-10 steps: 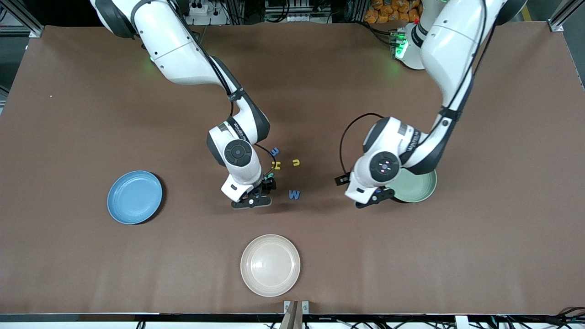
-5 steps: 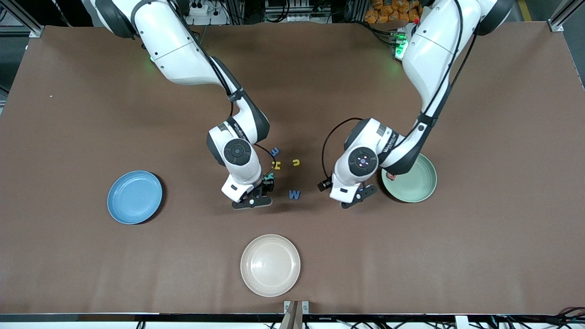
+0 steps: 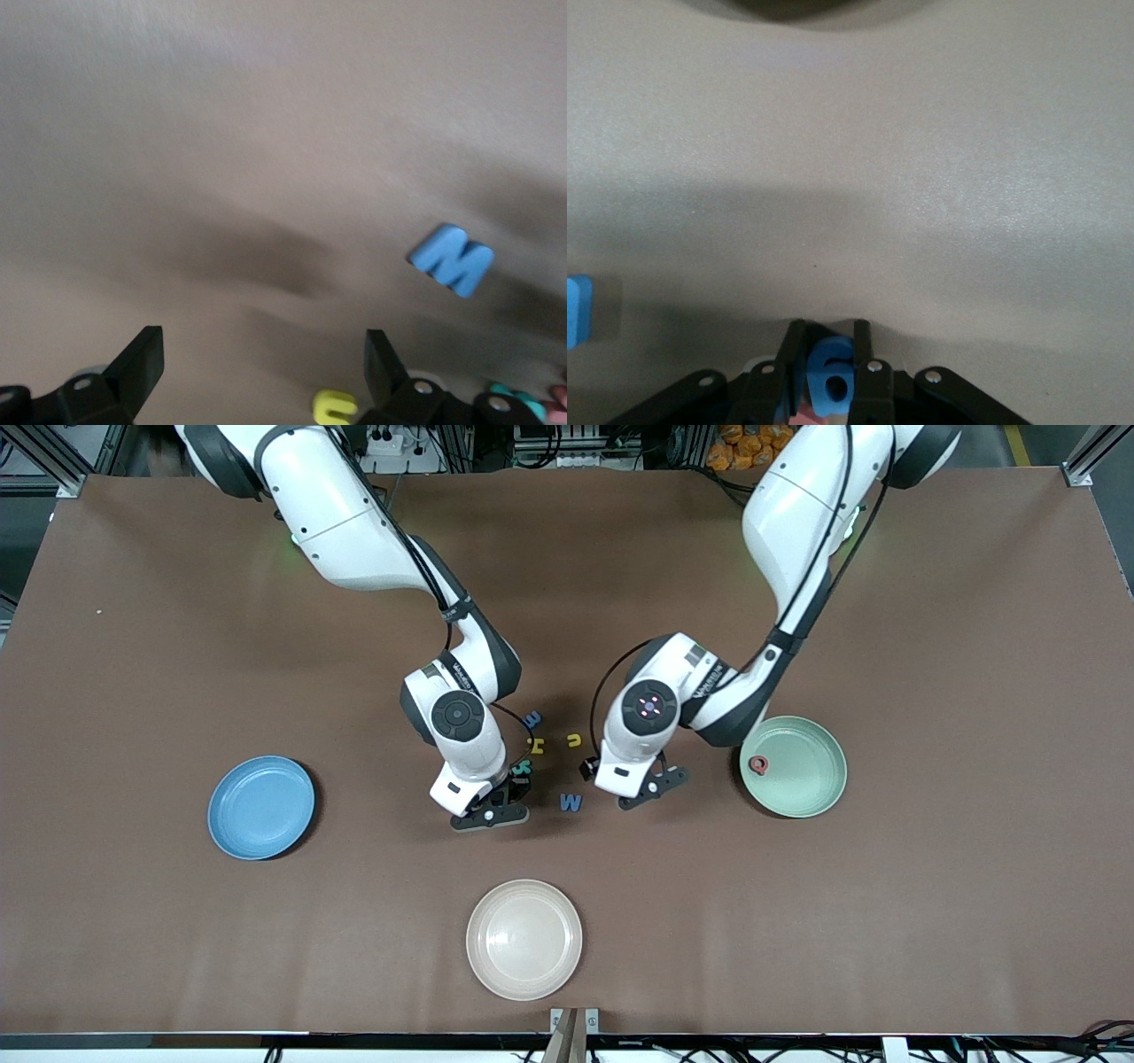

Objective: Sort upper and lower case letters into plates
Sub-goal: 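Carry the blue e to the blue plate while the left gripper reaches blue M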

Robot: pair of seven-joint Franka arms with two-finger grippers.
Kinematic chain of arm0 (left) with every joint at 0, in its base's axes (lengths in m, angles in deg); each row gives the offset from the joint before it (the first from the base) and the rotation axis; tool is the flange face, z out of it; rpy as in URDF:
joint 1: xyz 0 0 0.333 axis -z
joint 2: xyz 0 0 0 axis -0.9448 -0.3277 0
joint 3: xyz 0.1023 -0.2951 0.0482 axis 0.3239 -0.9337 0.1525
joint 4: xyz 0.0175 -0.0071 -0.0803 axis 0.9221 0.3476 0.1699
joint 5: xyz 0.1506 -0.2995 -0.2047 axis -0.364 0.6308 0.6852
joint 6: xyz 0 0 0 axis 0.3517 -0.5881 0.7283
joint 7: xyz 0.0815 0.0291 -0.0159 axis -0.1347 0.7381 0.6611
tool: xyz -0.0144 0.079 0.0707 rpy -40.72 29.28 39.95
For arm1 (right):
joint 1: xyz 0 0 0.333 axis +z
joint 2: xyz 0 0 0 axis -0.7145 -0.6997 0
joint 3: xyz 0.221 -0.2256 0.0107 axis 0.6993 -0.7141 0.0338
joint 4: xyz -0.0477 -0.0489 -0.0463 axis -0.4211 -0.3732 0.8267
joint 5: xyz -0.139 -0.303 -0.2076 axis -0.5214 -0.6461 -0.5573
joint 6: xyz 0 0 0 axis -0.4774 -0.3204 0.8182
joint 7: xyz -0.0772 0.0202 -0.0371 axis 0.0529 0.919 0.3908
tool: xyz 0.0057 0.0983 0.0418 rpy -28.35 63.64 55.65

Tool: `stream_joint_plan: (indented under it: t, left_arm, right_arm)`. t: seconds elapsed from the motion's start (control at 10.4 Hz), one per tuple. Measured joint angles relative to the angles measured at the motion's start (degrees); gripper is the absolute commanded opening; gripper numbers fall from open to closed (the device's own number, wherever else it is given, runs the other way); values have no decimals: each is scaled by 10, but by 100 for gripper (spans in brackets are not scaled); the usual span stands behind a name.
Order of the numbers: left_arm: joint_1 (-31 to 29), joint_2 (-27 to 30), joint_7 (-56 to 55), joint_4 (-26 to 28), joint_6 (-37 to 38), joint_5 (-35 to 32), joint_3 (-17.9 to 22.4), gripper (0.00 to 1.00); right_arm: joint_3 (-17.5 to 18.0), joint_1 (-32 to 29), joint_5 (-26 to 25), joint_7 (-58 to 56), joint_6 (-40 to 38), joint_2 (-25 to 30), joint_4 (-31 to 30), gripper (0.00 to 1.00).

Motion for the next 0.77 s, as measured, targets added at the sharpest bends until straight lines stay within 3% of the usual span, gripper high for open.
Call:
stream_joint_plan:
  t: [0.48, 0.77]
  left_arm:
    - [66, -22, -29, -16, -13, -42, 13, 100]
    - [86, -65, 48, -21, -100, -47, 24, 100]
  right_arm:
    - [-8, -22, -4, -5, -5, 10, 1, 0]
    - [-13, -61, -6, -24, -57, 35, 10, 0]
